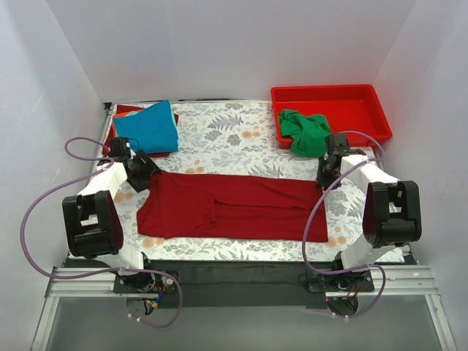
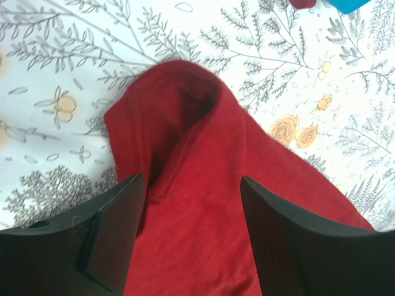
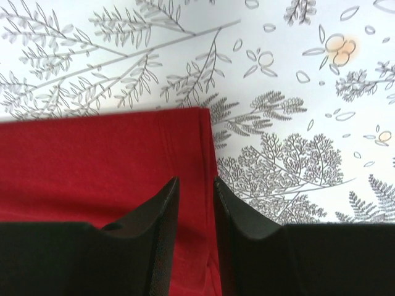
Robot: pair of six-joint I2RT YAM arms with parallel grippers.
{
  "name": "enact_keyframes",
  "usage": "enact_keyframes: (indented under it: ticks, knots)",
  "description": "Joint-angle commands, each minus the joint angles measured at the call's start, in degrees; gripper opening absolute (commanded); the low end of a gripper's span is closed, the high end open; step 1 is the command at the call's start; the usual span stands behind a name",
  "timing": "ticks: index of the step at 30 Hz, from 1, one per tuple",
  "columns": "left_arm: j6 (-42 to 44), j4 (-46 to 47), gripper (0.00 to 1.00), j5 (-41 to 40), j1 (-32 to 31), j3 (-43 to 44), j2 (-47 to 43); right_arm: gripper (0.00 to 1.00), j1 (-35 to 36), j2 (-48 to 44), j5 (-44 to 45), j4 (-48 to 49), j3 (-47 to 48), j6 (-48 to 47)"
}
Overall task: Fold and stack the t-shirts
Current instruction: Fold the tshirt
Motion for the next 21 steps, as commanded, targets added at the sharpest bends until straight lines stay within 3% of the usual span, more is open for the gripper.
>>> enact_keyframes:
  ticks: [1,16,21]
  knots:
    - [1.19,2.78,0.62,0.38,0.13,2.47,0.94,0.35,-1.06,0.41,-1.27,5.2,-0.28,-0.79]
    - [1.99,3.92,0.6,-0.23,0.3,5.29,8.06,0.29,-3.26,5.06,-4.96,10.92,-2.04,-2.9]
    - [2.25,4.62,0.59,-1.38,0.39,5.64,10.42,0.16,-3.61,6.82,-5.14,11.1,-2.12,-3.51]
